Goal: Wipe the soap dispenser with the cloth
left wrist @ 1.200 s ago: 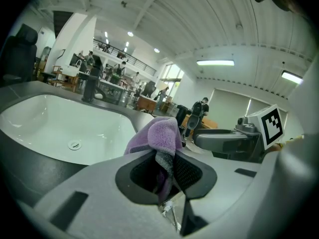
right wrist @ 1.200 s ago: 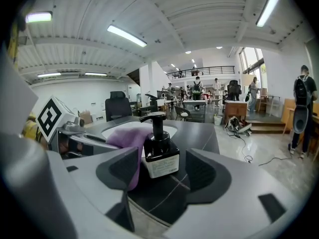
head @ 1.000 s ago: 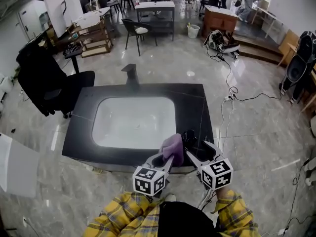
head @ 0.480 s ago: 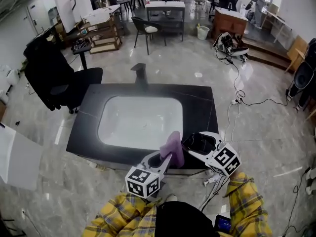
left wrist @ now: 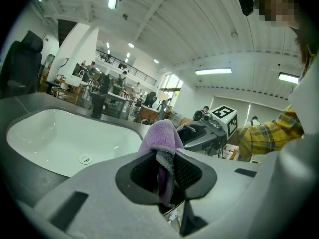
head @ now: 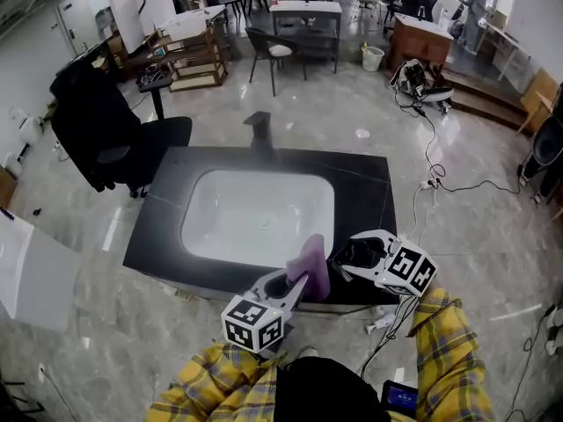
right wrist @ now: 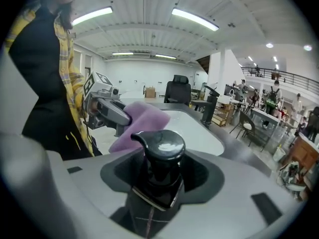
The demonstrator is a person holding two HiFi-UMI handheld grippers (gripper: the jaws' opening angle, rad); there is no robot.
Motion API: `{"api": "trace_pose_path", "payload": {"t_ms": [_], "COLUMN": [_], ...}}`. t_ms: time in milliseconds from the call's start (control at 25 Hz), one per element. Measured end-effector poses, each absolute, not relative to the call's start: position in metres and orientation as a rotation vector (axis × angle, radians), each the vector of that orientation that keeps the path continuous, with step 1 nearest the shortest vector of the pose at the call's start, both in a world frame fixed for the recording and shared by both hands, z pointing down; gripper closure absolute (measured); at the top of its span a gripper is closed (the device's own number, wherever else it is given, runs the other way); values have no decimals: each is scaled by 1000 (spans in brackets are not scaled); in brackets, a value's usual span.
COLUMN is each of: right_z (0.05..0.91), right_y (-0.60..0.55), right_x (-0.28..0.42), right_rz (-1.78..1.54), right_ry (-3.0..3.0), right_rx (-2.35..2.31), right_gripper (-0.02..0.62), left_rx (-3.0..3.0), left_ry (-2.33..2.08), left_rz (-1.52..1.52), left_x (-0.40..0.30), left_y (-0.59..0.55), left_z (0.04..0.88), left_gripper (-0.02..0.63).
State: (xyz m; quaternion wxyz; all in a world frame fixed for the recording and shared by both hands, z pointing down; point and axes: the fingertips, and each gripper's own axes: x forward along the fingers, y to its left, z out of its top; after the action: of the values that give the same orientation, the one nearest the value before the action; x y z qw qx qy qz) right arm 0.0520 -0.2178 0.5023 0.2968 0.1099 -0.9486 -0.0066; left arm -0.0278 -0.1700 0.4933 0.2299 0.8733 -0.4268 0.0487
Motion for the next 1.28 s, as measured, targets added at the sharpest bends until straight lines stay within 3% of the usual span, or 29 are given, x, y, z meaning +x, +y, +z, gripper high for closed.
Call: {"api": "trace_pose_path", "payload": {"t_ms": [320, 1280], "right_z": [502, 501], "right_y": [-222, -250], "right_x": [51, 91], "right_rz": [33, 368], "right_ry": [-2517, -2173], "right_rx": [428, 1597], "right_gripper": [382, 382], "left_rx": [2402, 2387], "left_ry": [-1161, -1134], "left_rz": [127, 116], "left_x": [-25, -28], "left_y": [-169, -160], "left_z": [492, 490], "left_gripper": [541, 541]}}
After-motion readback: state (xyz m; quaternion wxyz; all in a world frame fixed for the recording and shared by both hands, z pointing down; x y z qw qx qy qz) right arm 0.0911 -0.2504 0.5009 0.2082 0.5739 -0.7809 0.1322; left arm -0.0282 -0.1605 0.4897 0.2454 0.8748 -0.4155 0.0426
